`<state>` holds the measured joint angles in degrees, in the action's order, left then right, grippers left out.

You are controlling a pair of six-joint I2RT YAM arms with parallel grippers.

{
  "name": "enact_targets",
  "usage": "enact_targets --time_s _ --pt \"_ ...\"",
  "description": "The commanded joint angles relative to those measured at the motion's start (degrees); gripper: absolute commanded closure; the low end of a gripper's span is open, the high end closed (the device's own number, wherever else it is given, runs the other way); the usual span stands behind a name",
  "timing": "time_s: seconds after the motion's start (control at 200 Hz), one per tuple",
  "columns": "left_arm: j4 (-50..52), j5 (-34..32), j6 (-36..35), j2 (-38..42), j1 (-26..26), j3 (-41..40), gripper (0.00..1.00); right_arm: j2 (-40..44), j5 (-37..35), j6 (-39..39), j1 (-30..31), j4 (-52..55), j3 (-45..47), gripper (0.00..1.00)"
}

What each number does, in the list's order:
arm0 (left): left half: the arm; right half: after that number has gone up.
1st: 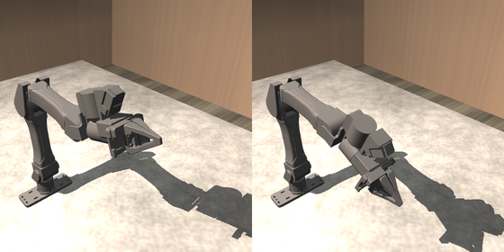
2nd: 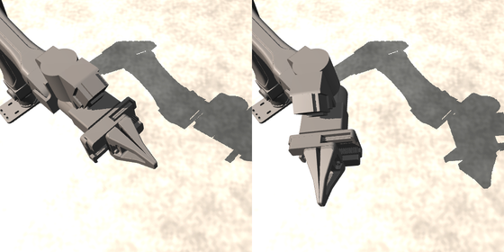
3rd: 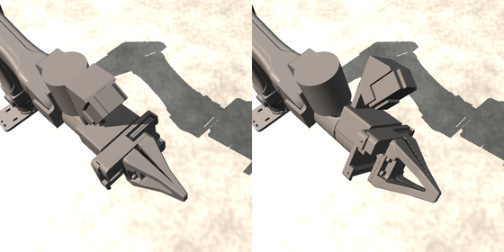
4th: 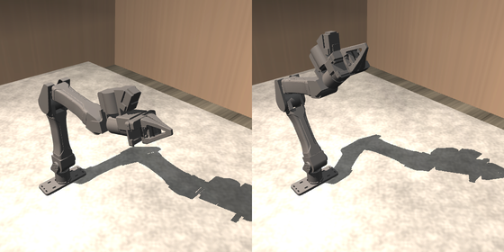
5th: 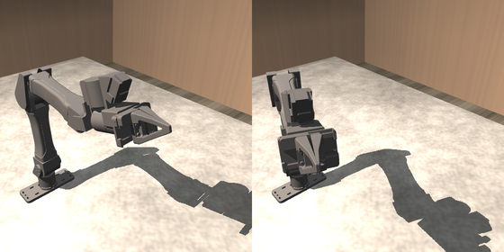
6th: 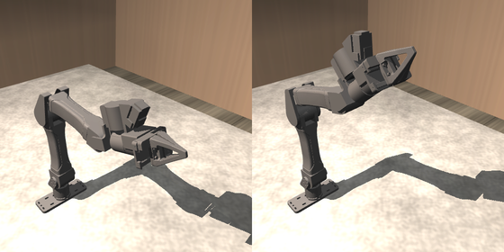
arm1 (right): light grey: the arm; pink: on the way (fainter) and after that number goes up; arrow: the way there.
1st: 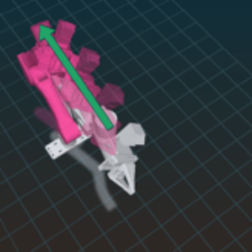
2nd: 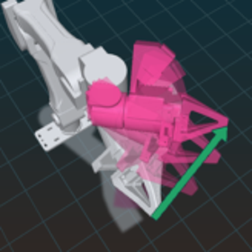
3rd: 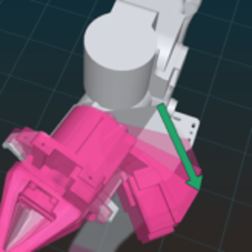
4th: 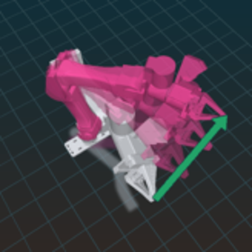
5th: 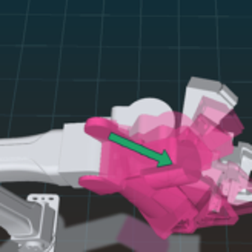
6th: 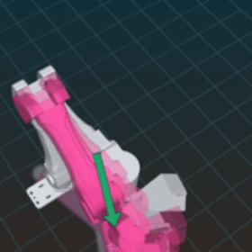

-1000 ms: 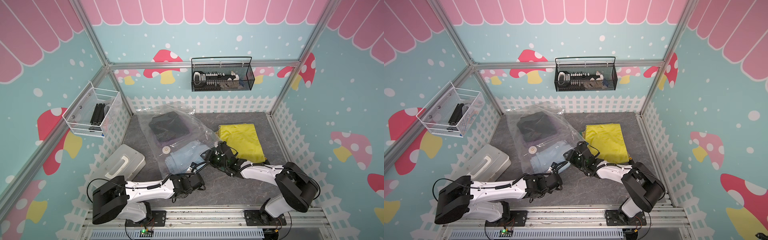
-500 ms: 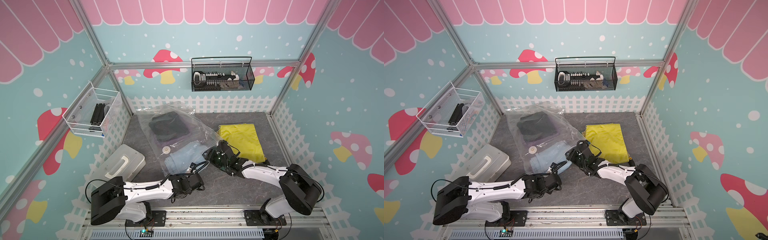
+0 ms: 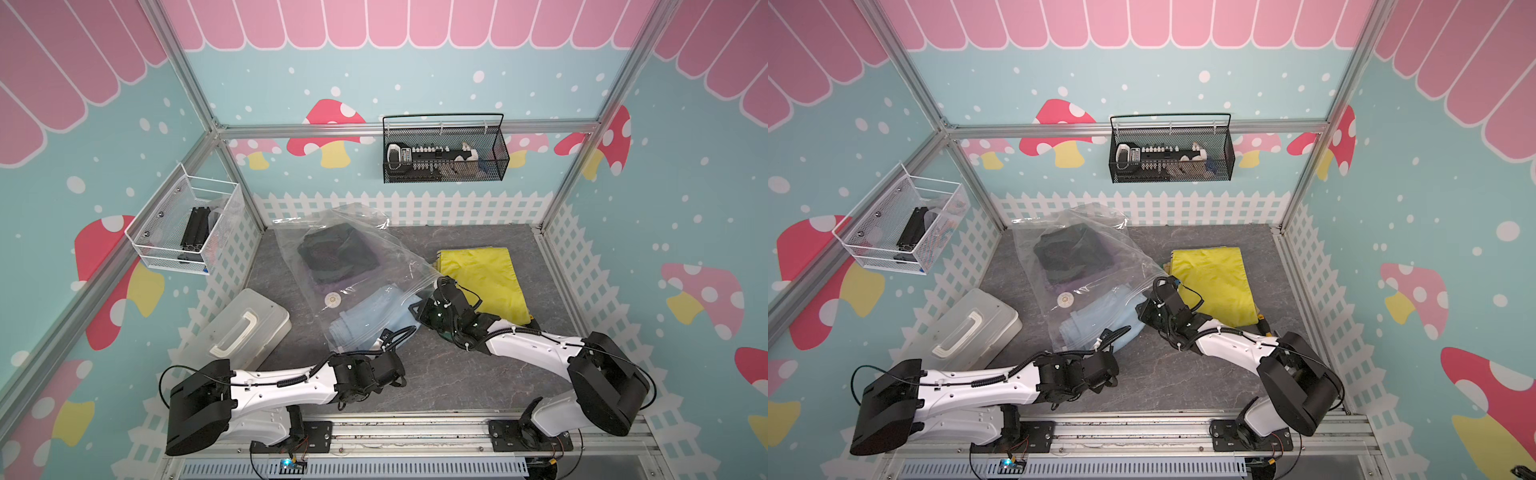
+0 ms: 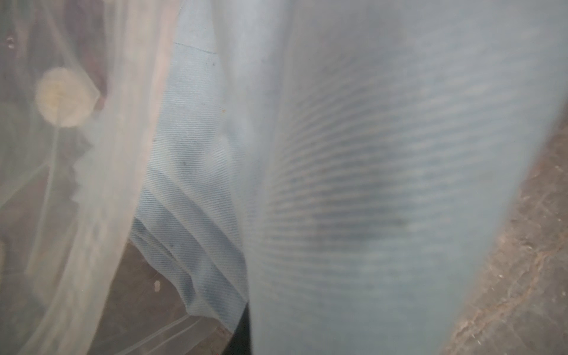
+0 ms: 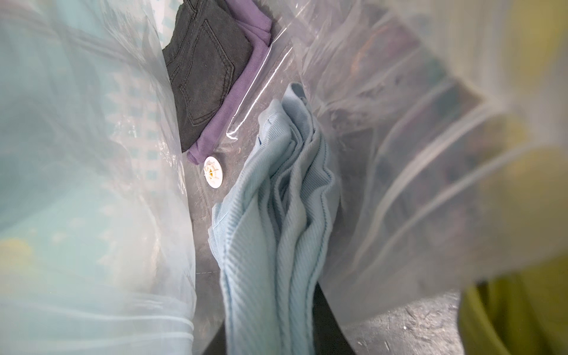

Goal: Take the trousers out of the vacuum bag
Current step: Take out the trousers from the vacuum bag.

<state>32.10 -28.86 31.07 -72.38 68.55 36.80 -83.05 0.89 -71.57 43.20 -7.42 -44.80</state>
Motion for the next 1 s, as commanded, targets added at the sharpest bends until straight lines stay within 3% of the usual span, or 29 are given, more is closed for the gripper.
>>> enact_targets --time_s 0.0,0.425,0.555,0.79,0.996 --pt "0.46 -0.84 -0.57 0.42 1.98 2.50 1.00 2.77 -3.40 0.49 0.84 0.21 1.24 0.96" --pt "4.97 -2.87 -0.92 3.06 6.19 7.21 1.00 8.87 -10.09 4.15 6.68 6.31 2.53 1.00" --pt "6.87 -2.87 -1.34 4.90 6.55 8.74 1.00 11.95 -11.47 8.32 7.81 10.33 1.35 1.00" --pt "9.57 -2.76 -3.16 6.09 9.05 13.09 1.00 20.64 -10.00 9.64 7.95 15.36 1.55 1.00" --pt "11.41 -4.86 -4.15 4.07 13.95 17.81 1.00 25.33 -4.17 14.04 7.95 22.65 -1.44 1.00"
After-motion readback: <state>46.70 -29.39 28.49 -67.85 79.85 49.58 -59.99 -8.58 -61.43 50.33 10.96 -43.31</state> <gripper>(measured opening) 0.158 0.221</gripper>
